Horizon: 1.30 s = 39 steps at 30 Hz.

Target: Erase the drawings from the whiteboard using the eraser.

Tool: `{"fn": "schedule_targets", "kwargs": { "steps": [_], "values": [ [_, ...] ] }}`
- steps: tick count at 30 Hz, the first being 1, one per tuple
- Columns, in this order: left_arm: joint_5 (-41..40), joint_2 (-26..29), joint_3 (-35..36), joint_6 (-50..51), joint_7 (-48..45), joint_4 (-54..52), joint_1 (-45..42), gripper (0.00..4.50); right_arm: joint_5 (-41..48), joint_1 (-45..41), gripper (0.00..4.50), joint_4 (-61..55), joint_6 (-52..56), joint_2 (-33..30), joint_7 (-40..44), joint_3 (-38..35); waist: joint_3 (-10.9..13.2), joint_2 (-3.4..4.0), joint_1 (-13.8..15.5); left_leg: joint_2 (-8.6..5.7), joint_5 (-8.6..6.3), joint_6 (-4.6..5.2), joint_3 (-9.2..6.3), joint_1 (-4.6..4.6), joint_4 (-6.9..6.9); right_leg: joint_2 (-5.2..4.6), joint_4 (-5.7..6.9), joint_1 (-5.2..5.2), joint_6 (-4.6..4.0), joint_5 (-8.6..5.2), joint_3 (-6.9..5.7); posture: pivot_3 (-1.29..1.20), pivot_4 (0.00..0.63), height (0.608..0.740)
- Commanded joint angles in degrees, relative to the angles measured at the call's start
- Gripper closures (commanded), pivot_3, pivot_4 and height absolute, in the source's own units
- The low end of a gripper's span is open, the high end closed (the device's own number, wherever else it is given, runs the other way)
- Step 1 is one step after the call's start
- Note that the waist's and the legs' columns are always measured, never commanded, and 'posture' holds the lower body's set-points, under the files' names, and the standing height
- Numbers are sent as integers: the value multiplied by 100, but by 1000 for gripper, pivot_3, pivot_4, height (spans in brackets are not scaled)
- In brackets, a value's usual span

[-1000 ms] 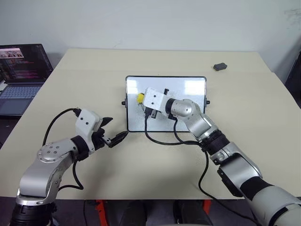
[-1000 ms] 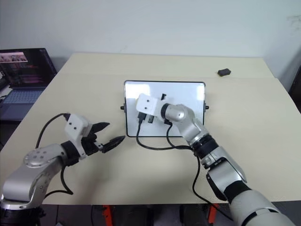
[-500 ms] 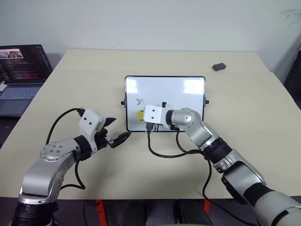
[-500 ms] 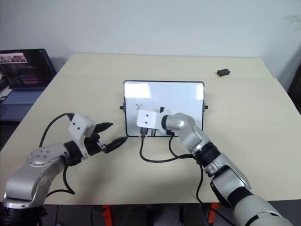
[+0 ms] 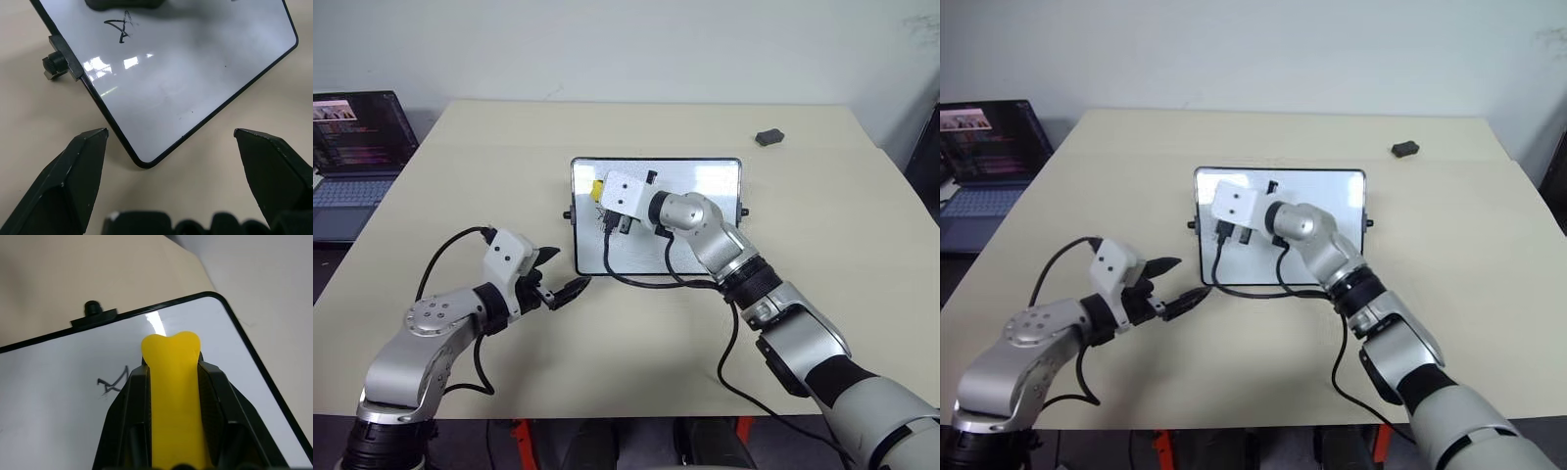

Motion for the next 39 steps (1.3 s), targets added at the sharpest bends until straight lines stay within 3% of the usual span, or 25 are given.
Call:
{"fn": "schedule_targets", "kwargs": {
  "steps": [1, 6, 13, 27, 33, 39],
  "values": [
    [-50, 1, 69, 4, 27, -192, -32, 0, -75, 217, 3527, -133, 112, -97, 357, 162, 0, 0, 1, 0, 0, 0, -1, 4, 0, 0, 1, 3, 0, 0, -1, 0, 150, 740],
    [-52, -3, 68, 26, 29, -217, -19, 0, -94, 264, 3527, -277, 218, -146, 561, 196, 0, 0, 2, 0, 1, 0, -1, 8, 3, 0, 8, 5, 0, 0, -1, 0, 150, 740],
    [-65, -9, 60, 40, 19, -224, -27, 0, -12, -75, 3527, -126, 36, -112, -195, -234, 1, 1, 2, 0, 1, 0, -2, 8, 3, 0, 8, 4, -1, 1, -1, 0, 150, 740],
    [-72, -13, 30, 48, -2, -246, -7, 0, -7, 1285, 3528, -1332, 847, -767, 1271, 298, -3, -2, 28, -2, 1, 1, -6, 16, 4, -2, 7, 16, 0, 0, -4, 0, 150, 740],
    [-61, -22, 16, 34, 2, -236, 6, 0, 215, 849, 3529, -1304, 726, -422, 680, -244, -1, -1, 15, -1, 2, 0, -8, 17, 6, 0, 13, 14, -1, 2, -6, 0, 150, 740],
    [-36, -70, 12, -7, 30, -256, 44, 0, 252, 78, 3529, -439, 372, -105, -144, -544, 1, 1, 9, -1, 2, -1, -6, 9, 2, 0, 5, 5, -2, 2, -5, 0, 150, 740]
  ]
}}
